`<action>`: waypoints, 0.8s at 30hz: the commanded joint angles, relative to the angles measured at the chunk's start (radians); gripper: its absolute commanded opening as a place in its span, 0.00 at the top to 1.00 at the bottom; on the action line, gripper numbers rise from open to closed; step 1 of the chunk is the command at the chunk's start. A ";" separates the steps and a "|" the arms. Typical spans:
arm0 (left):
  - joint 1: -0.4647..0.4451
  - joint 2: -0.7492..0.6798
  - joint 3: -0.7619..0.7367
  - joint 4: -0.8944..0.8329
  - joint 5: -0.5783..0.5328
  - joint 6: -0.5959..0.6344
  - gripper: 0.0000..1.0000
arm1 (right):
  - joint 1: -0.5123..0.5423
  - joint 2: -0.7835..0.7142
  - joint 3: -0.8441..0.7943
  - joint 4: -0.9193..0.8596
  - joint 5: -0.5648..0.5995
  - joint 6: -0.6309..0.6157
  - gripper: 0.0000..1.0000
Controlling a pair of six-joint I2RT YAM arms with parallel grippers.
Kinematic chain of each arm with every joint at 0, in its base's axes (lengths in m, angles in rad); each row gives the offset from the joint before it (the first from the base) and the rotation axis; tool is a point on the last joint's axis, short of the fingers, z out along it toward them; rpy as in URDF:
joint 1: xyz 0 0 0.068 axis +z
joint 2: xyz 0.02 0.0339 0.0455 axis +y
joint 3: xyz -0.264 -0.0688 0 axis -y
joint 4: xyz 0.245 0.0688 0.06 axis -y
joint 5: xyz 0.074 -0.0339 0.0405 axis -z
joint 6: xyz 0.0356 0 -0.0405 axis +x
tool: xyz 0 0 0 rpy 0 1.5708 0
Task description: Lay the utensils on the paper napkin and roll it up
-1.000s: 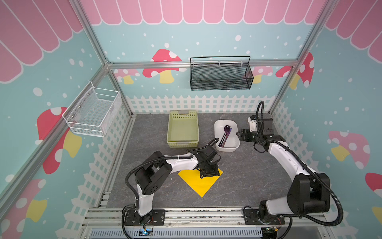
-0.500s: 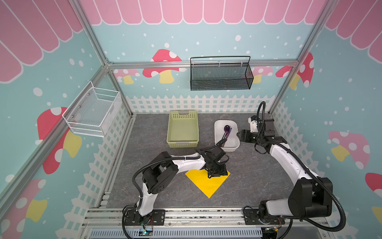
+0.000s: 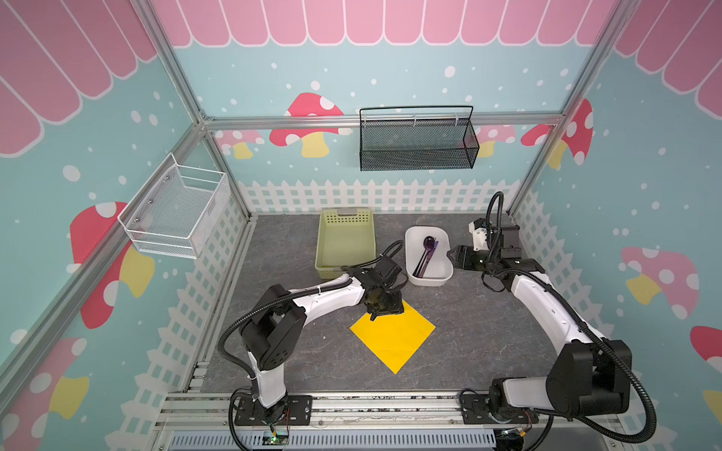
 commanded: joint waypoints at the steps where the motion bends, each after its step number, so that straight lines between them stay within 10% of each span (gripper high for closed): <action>1: 0.009 -0.002 -0.052 -0.048 -0.024 0.052 0.50 | -0.002 -0.024 -0.007 -0.017 0.001 -0.014 0.28; 24: 0.029 -0.031 -0.181 -0.040 -0.035 0.081 0.50 | 0.000 0.016 0.013 -0.021 -0.023 -0.022 0.29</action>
